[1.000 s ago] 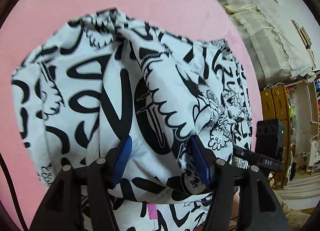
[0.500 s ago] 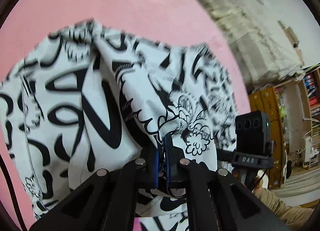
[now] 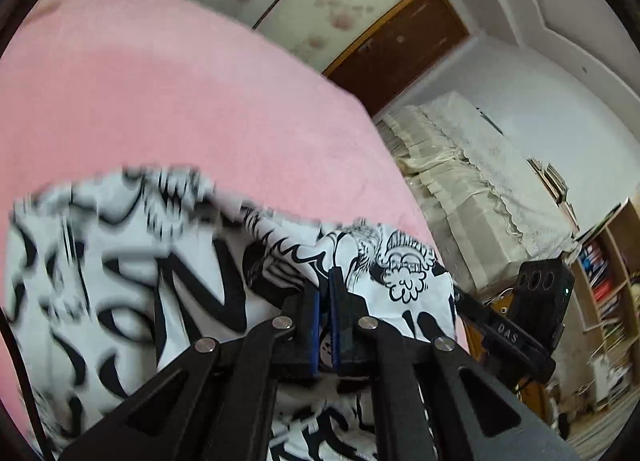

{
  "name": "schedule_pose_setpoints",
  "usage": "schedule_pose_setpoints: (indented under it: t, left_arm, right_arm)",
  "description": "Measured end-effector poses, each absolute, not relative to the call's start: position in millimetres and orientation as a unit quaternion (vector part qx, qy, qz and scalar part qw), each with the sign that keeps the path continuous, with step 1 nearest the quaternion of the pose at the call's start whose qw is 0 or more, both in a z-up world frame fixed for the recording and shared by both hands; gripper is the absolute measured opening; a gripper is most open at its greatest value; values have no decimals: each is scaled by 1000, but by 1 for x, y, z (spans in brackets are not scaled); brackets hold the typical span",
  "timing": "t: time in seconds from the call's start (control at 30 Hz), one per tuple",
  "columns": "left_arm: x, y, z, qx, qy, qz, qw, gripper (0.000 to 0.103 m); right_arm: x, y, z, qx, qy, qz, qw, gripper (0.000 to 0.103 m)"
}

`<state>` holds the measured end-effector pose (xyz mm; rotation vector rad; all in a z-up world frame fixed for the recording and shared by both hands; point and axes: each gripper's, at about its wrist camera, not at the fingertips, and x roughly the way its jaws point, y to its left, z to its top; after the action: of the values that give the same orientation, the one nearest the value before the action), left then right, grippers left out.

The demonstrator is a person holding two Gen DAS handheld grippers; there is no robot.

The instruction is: Fold large clothes

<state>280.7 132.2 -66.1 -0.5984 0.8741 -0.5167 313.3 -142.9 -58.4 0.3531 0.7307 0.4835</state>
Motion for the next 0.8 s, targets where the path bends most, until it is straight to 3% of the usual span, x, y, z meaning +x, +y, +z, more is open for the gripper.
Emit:
schedule_pose_setpoints:
  t: [0.37,0.47,0.6,0.8]
  left_arm:
    - [229,147,-150,-273,566,-202,752,2]
    - [222,151,-165,-271,583,-188,743,3]
    - [219,151,-166,-233,602,-160,747,3]
    - [211,158,-114,-185,553,-141,800,10]
  right_arm:
    - [251,-177,-170,181,549,173,797,1]
    - [239,-180,-185,196,556,159,792,5]
    - [231,-191,-183,180,557,129,801,26]
    - [215,-183,-144,102,534,110,832,28]
